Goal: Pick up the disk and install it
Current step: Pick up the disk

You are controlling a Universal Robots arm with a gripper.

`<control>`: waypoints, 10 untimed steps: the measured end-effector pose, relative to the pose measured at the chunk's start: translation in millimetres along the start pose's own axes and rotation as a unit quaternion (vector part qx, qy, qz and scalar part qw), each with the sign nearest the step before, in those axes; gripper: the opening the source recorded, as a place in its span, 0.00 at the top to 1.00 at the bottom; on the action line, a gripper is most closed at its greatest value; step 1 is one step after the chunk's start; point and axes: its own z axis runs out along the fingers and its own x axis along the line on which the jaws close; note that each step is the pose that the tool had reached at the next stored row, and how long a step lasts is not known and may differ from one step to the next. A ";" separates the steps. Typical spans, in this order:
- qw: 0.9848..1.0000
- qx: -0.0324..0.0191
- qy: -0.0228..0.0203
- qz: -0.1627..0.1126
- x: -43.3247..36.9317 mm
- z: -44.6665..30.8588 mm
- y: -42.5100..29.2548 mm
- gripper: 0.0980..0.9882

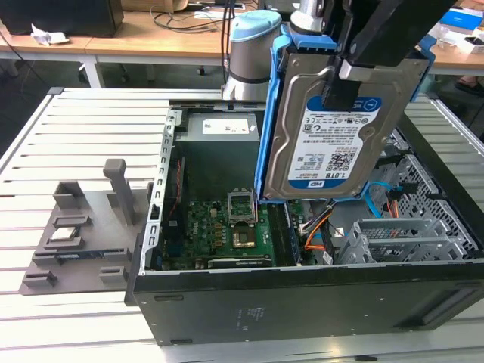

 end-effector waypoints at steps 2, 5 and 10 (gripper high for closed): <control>1.000 0.000 0.000 0.000 0.0 -0.2 -2.9 0.70; 1.000 0.000 0.000 0.000 0.0 -0.5 -7.9 0.70; 1.000 0.000 0.000 0.000 -0.1 -1.1 -18.7 0.70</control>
